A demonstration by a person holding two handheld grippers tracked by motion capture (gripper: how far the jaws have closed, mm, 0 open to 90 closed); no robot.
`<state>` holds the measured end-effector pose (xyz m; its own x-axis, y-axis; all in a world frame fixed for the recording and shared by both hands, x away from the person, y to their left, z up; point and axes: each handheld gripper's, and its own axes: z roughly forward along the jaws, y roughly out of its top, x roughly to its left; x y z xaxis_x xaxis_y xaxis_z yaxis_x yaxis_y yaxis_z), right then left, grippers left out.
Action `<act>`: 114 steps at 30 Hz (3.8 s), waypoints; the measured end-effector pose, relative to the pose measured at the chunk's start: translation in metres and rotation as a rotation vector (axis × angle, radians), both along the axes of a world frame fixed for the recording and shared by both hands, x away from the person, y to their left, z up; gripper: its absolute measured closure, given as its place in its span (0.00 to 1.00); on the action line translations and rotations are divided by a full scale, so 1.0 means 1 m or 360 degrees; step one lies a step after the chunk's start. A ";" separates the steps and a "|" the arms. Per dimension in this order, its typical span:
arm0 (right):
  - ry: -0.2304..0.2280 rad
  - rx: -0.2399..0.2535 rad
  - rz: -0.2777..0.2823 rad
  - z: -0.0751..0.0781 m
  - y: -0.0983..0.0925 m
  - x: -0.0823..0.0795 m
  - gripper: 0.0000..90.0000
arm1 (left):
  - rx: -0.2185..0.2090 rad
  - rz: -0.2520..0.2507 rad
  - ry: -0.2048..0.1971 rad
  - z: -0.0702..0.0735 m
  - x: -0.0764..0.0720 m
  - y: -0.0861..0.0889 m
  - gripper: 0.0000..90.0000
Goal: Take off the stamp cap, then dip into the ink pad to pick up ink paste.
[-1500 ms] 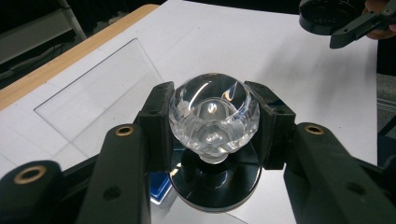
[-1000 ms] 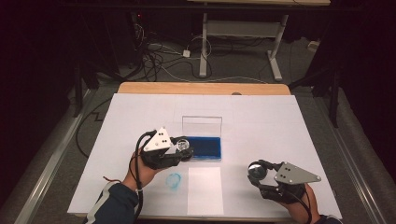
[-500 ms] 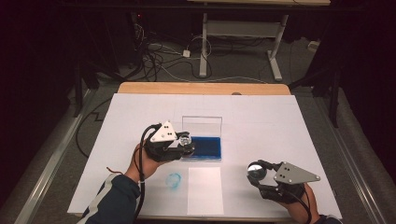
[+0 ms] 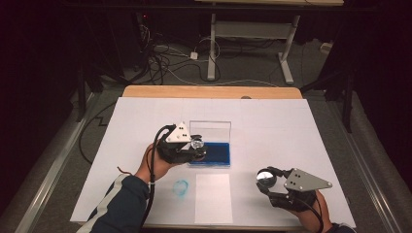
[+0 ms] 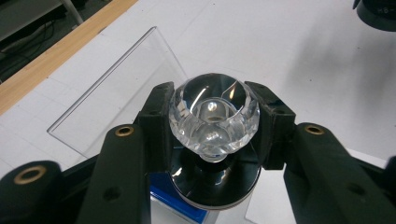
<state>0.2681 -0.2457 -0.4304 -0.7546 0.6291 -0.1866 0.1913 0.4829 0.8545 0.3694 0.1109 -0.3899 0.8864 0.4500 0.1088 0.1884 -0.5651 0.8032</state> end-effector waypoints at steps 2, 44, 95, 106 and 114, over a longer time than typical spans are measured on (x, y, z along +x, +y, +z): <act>0.0000 0.0000 0.0003 0.000 0.000 0.000 0.42 | 0.0003 -0.0003 0.0004 -0.001 0.002 -0.002 0.60; -0.0002 0.0020 0.0015 -0.001 0.002 0.002 0.42 | 0.0028 0.0004 0.0012 -0.025 0.032 -0.028 0.60; 0.0018 0.0008 0.0064 -0.003 0.006 0.002 0.42 | 0.0014 0.0075 0.0073 -0.065 0.047 -0.046 0.60; 0.0023 0.0008 0.0056 -0.003 0.004 0.001 0.42 | 0.0002 0.0070 0.0076 -0.065 0.048 -0.046 0.60; -0.0011 0.0038 0.0029 0.000 0.002 0.000 0.42 | 0.0015 0.0063 0.0028 -0.058 0.046 -0.047 0.60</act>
